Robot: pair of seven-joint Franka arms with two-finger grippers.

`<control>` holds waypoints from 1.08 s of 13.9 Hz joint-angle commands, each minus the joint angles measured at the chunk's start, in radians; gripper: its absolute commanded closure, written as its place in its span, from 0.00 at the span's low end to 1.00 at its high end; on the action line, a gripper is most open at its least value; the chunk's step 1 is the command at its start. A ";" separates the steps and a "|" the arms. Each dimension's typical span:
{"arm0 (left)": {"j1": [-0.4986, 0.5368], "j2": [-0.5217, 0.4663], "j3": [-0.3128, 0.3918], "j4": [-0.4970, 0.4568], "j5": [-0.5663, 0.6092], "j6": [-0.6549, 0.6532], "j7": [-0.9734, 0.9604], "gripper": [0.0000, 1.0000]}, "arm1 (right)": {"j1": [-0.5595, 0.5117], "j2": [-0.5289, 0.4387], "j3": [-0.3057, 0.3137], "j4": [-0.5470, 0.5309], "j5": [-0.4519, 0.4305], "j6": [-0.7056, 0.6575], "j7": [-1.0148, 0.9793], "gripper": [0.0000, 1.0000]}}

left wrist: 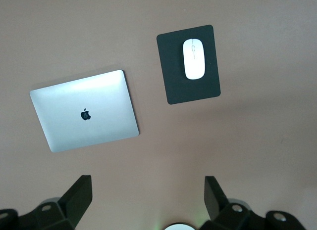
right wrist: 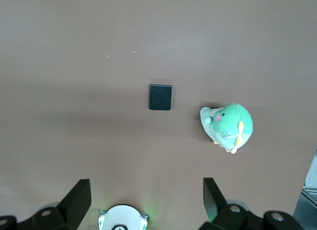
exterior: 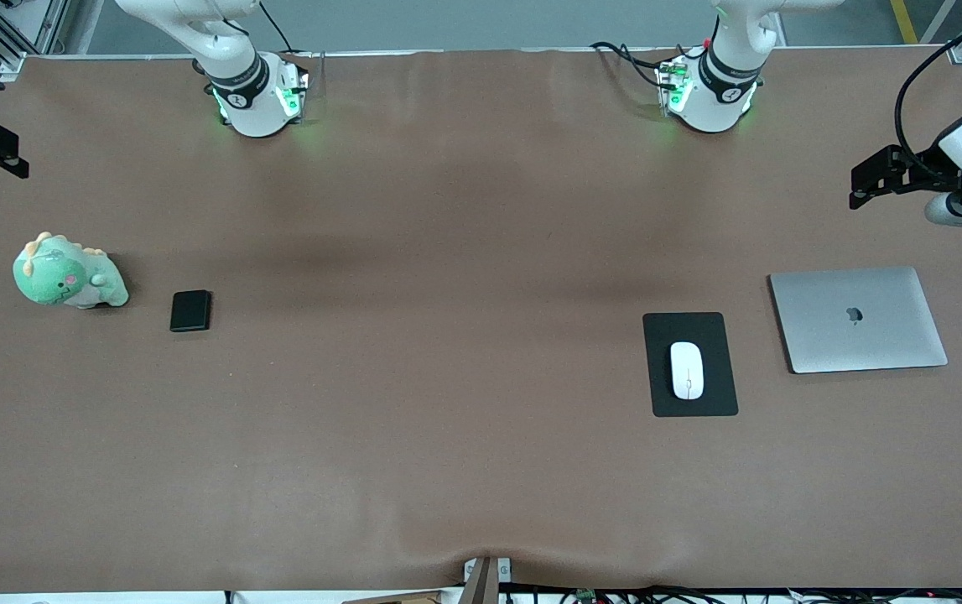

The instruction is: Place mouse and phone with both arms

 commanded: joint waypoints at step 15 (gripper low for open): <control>0.006 0.013 -0.002 0.023 0.018 -0.003 -0.002 0.00 | 0.038 -0.023 -0.011 -0.020 0.022 0.024 -0.010 0.00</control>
